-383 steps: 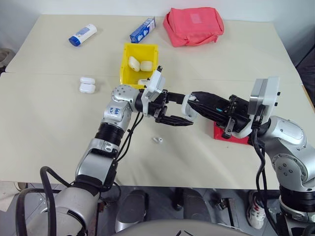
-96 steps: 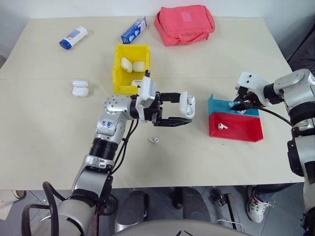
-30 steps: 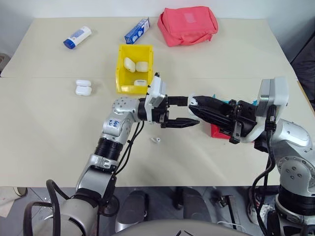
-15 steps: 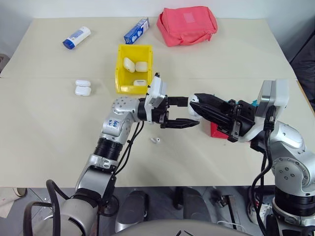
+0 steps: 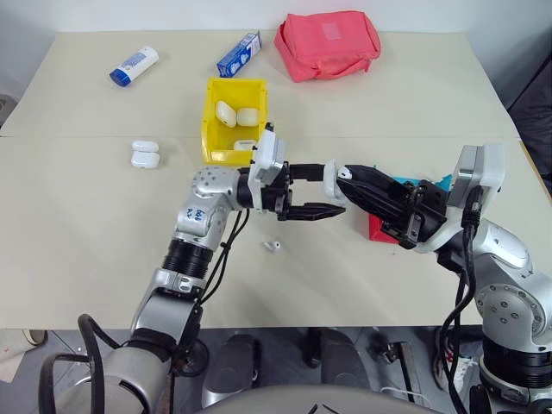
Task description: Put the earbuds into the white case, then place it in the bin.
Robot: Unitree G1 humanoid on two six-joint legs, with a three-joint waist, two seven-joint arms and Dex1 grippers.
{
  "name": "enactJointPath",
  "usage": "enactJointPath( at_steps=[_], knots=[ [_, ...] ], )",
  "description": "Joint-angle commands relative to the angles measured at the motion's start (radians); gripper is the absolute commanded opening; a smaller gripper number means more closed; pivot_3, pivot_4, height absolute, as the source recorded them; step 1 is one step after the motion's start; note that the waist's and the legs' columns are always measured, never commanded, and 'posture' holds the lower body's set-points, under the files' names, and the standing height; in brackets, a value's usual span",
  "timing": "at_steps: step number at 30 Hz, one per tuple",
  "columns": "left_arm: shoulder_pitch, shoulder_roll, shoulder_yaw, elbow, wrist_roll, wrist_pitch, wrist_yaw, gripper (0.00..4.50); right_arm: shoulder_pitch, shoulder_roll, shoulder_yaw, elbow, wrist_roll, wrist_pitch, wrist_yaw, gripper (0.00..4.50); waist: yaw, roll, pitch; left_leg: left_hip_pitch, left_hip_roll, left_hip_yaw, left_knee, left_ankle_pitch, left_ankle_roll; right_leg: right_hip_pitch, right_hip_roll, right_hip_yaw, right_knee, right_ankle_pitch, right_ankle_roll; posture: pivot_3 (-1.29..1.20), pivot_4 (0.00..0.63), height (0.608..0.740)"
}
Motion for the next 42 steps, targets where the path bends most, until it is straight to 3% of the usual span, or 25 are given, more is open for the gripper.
enactJointPath(
  at_steps=[1, 23, 42],
  knots=[
    [-0.029, -0.01, 0.012, -0.013, -0.024, -0.02, -0.009, 2.8, 0.013, 0.019, 0.018, -0.003, -0.004, -0.034, 0.004, 0.47, 0.0, 0.0, 0.0, 0.0, 0.0, 0.0, 0.0, 0.0, 0.0, 0.0, 0.0, 0.0, 0.0, 0.0, 0.0, 0.0, 0.15, 0.74],
    [-0.023, -0.005, 0.032, -0.071, -0.053, 0.012, 0.005, 2.8, 0.13, 0.038, 0.059, 0.115, -0.063, -0.14, 0.061, 0.47, -0.001, 0.0, 0.0, 0.0, 0.0, 0.0, 0.0, 0.0, 0.001, 0.0, 0.0, 0.0, 0.0, 0.0, 0.0, 0.0, 0.15, 0.74],
    [-0.038, -0.013, 0.038, -0.028, -0.049, -0.018, -0.004, 2.8, 0.102, 0.01, 0.068, 0.14, -0.057, -0.111, 0.068, 0.47, 0.0, 0.0, 0.0, 0.0, 0.0, 0.0, 0.0, 0.0, 0.001, 0.0, 0.0, 0.0, -0.001, 0.0, 0.0, 0.0, 0.15, 0.74]
  ],
)
